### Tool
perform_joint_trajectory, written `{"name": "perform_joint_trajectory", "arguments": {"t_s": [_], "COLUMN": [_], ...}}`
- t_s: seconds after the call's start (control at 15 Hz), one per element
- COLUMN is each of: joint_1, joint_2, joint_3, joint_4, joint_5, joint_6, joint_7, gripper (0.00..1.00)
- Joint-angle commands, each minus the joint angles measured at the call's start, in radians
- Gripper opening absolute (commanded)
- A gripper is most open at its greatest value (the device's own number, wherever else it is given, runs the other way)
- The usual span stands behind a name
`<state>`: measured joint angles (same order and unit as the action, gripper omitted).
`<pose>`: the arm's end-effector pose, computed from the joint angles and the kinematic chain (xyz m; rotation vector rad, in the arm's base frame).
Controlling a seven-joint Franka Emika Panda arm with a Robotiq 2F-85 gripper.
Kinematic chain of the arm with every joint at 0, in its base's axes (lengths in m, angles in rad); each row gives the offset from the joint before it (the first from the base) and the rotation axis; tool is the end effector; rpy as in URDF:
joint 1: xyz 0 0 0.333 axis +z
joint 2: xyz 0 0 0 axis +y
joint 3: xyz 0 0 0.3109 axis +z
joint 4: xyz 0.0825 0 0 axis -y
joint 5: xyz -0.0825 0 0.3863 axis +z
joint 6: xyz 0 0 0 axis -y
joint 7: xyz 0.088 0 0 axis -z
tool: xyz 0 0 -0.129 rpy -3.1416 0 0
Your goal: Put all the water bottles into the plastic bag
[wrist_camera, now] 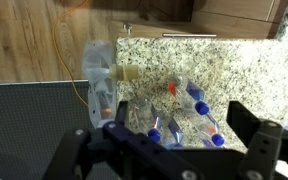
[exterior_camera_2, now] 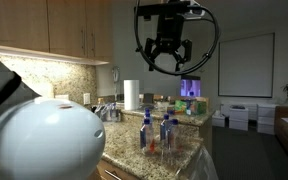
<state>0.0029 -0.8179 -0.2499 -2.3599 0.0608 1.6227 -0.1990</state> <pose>0.3046 -0.0887 0.5706 -2.9110 -0.0320 -0.1581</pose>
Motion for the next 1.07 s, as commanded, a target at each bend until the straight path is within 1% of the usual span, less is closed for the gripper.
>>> {"name": "perform_joint_trajectory", "arguments": {"t_s": [0.0,0.2,0.47,0.67,0.73,1.0], "joint_1": [0.011,0.036,0.087,0.127,0.104,0.117], "joint_2": [0.061,0.115,0.215,0.261,0.232,0.270], "joint_3": [0.054,0.119,0.181,0.198,0.204,0.213], "joint_4": [0.007,0.007,0.012,-0.011,-0.001,-0.002], "joint_5": [0.046,0.038,0.044,0.082,0.057,0.066], "joint_6": [0.097,0.207,0.302,0.310,0.290,0.291], "joint_7": [-0.010,-0.010,-0.028,-0.038,-0.006,-0.006], "gripper": [1.00,1.00,1.00,1.00,1.00,1.00]}}
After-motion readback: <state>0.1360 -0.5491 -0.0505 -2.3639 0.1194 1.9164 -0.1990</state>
